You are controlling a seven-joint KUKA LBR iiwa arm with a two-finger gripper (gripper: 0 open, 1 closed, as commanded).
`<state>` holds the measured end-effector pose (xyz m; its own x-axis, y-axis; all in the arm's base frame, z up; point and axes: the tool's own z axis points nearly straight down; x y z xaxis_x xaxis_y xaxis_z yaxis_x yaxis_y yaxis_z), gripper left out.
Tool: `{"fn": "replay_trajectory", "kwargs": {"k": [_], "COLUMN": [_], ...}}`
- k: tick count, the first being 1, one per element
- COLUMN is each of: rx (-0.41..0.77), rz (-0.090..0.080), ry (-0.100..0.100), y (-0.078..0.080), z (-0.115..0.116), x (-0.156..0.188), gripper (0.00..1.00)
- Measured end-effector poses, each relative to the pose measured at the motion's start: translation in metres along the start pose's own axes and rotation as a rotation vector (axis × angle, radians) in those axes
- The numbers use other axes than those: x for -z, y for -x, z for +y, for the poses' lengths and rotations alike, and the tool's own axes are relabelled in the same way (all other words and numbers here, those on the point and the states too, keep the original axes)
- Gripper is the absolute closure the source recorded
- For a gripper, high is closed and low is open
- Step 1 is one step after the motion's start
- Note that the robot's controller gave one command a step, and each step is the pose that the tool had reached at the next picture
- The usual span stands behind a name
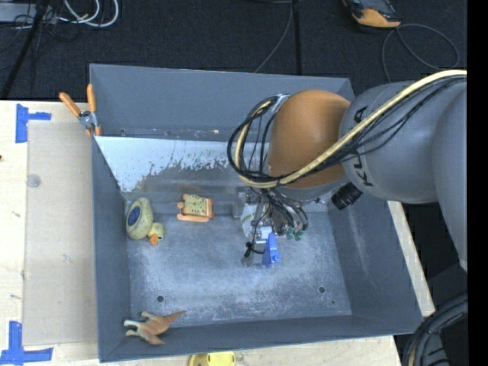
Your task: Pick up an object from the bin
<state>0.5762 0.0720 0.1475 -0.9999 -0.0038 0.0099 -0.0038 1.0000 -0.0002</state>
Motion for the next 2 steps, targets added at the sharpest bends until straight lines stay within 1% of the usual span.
{"fn": "replay_trajectory", "kwargs": {"k": [1, 2], "rx": [-0.001, 0.016], "rz": [-0.007, -0.009], "ry": [0.001, 0.004], "y": [0.001, -0.007], "z": [0.0, -0.03], "x": [0.005, -0.013], "gripper": [0.0, 0.0]}}
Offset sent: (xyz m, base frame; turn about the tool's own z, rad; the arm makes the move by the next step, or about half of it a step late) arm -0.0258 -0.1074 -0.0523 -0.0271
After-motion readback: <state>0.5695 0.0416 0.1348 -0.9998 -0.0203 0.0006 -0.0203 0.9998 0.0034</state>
